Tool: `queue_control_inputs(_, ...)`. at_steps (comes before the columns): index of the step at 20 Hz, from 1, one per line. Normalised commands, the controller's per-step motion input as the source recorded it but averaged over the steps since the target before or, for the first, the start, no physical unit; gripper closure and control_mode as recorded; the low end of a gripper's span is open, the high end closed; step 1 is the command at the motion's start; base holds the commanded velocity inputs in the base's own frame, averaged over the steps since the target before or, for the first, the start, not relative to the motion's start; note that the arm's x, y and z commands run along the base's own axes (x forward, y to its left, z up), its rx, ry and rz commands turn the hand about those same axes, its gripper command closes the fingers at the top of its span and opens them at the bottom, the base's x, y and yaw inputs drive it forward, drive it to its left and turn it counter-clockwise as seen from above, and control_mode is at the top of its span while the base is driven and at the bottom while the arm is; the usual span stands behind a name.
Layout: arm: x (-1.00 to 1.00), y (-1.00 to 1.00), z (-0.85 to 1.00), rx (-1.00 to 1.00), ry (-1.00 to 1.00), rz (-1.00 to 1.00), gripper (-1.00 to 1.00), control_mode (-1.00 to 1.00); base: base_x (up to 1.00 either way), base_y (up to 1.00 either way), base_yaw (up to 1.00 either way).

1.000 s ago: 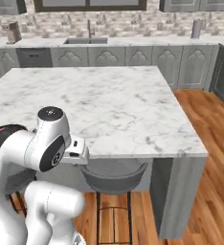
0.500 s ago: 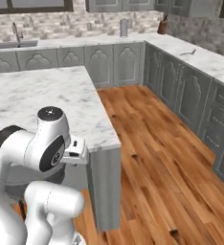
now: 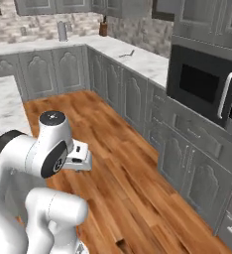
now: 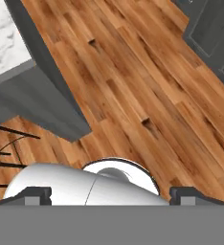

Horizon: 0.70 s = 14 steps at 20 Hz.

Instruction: Take the fork and place it on the left side of the plate. Then take the spoon and place it on the right side of the plate. Make sure they're directly next to the plate.

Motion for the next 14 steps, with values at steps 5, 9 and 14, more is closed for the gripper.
queue_control_inputs(5, 0.00, 0.00, 0.00, 0.00, 0.00, 0.00, -1.00, 1.00, 0.87, -0.50, -0.21)
queue_control_inputs(9, 0.00, 0.00, 0.00, 0.00, 0.00, 0.00, -1.00, 1.00, 1.00, -0.06, -0.02)
queue_control_inputs(14, 0.00, 0.00, 0.00, 0.00, 0.00, 0.00, -1.00, 1.00, 1.00, 0.00, 0.18)
